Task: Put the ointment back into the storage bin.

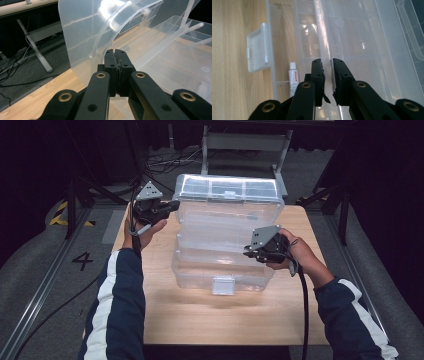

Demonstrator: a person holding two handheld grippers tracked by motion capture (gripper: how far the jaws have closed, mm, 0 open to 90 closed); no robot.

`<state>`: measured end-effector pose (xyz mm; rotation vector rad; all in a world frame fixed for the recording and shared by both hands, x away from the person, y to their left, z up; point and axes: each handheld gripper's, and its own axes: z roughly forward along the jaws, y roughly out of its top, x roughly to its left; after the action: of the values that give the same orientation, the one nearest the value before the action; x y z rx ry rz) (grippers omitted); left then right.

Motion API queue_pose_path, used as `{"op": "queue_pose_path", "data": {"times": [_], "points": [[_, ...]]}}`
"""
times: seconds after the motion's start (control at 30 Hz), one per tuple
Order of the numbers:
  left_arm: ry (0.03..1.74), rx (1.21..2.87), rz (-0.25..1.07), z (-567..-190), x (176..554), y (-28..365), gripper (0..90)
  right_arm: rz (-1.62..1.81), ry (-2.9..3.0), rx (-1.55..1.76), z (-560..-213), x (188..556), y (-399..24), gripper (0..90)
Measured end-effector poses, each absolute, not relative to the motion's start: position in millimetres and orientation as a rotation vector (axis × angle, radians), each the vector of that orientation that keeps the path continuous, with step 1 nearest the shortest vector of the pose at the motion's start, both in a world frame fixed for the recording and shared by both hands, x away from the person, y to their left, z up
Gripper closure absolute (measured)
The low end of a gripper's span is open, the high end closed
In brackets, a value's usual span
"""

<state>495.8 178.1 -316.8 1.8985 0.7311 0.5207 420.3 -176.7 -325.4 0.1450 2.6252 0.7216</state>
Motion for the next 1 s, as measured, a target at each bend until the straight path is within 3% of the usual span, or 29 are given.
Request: {"op": "queue_pose_path", "data": {"times": [1.0], "points": [[0.662,1.894,0.477,-333.6,464.9,185.3,89.6,0.854,2.593,0.214,-337.9,404.8,-204.7,72.3]]}}
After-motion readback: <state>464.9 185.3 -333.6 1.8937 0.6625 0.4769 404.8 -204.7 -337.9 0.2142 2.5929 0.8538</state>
